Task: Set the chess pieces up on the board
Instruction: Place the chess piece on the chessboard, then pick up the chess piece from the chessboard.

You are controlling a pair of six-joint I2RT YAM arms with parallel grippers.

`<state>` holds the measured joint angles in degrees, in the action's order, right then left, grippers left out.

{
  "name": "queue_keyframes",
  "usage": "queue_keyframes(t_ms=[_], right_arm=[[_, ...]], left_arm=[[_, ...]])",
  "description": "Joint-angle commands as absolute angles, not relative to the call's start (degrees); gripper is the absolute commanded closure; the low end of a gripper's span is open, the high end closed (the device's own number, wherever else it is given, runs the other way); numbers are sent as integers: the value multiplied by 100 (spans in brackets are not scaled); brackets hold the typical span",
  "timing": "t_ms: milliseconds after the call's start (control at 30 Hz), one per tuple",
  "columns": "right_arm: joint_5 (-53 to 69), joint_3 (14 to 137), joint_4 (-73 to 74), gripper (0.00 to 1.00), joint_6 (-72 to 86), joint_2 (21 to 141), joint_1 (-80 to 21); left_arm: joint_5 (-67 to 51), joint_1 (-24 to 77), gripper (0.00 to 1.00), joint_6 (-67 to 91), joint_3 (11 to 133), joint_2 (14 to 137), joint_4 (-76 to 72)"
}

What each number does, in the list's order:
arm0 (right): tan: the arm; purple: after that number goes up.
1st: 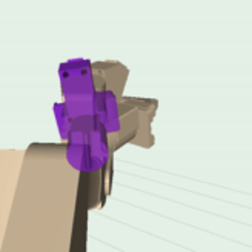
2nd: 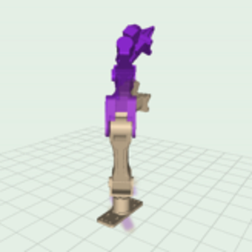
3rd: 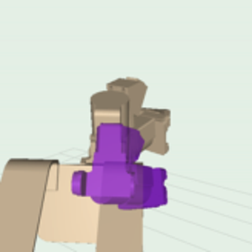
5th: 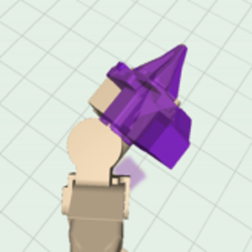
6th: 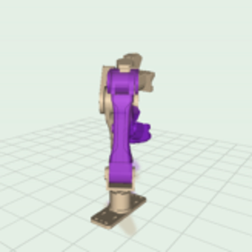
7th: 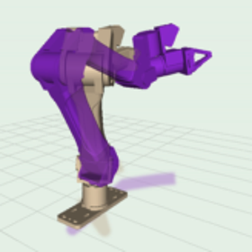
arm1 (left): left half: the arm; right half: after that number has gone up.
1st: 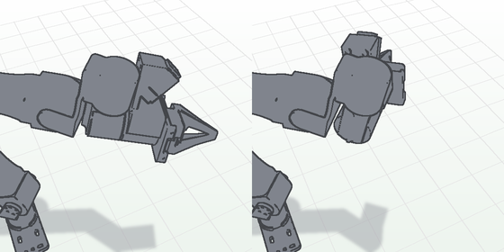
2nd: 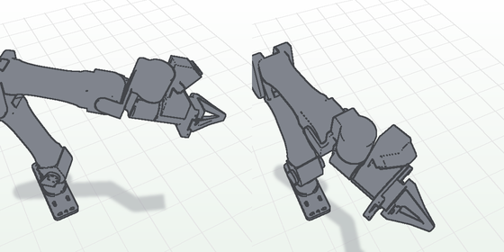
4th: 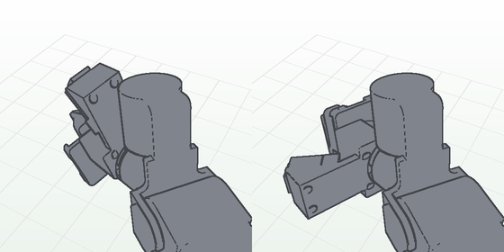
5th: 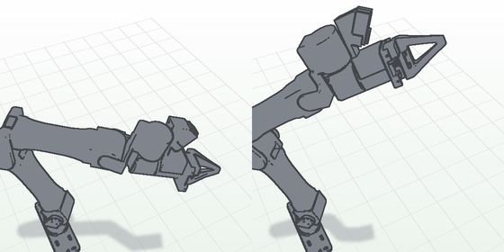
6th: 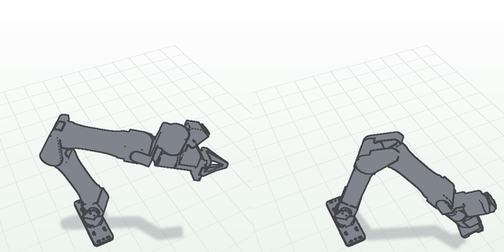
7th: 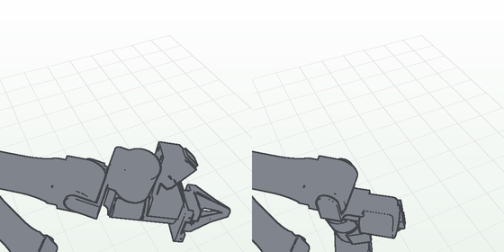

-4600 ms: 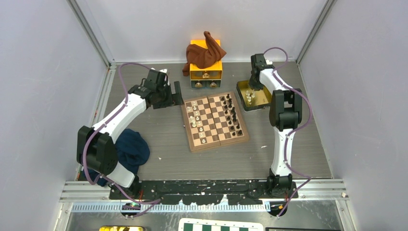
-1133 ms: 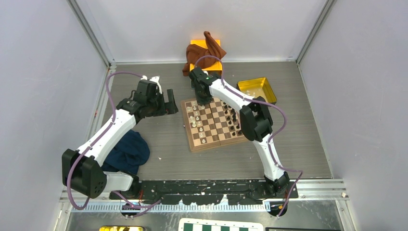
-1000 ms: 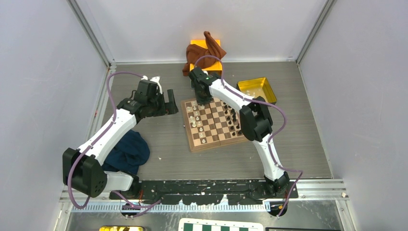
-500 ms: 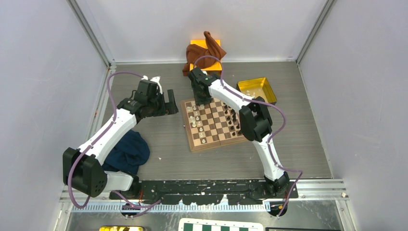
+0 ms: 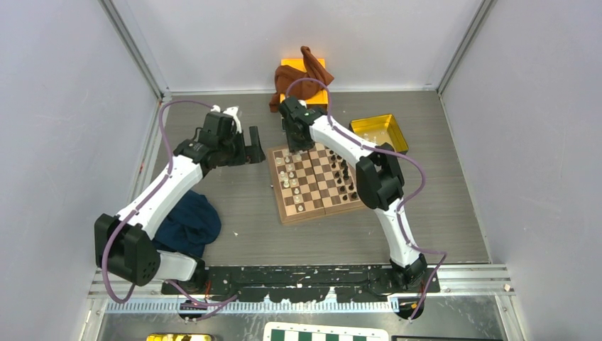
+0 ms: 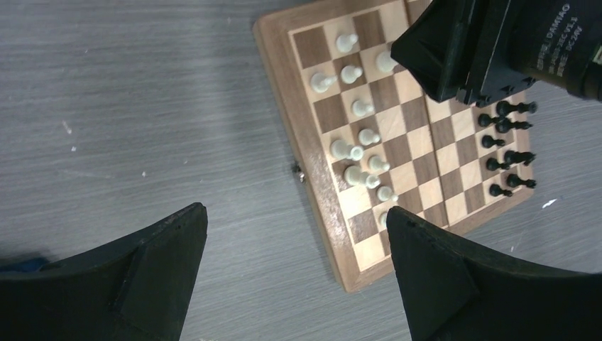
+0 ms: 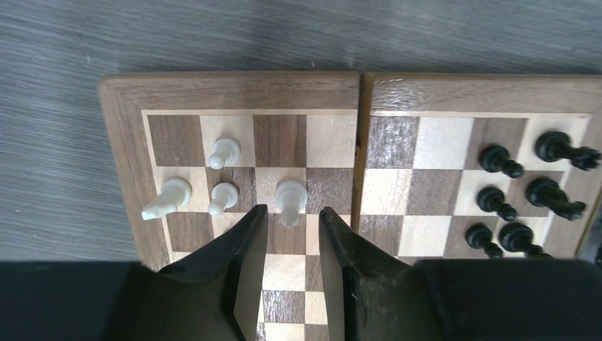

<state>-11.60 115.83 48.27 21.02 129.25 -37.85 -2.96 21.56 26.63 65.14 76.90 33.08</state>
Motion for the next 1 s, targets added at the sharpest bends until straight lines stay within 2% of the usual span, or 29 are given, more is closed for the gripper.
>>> queue_keyframes(t_ms=[0, 533, 833, 967], right_arm=[[-1437, 11846, 4614, 61, 2068, 12019, -3551], [-1638, 10769, 3827, 61, 2355, 11023, -2164], [-1549, 10414, 3574, 61, 2454, 10963, -1928], [-1549, 10352, 3486, 61, 2459, 10959, -1876]], left_arm=[[-613, 2186, 3, 2475, 7087, 8001, 2843], [-501, 3295, 9, 1744, 8546, 10050, 2872], [96, 3529, 20, 1458, 9185, 10718, 3273], [324, 3567, 28, 1399, 9454, 10977, 3448]])
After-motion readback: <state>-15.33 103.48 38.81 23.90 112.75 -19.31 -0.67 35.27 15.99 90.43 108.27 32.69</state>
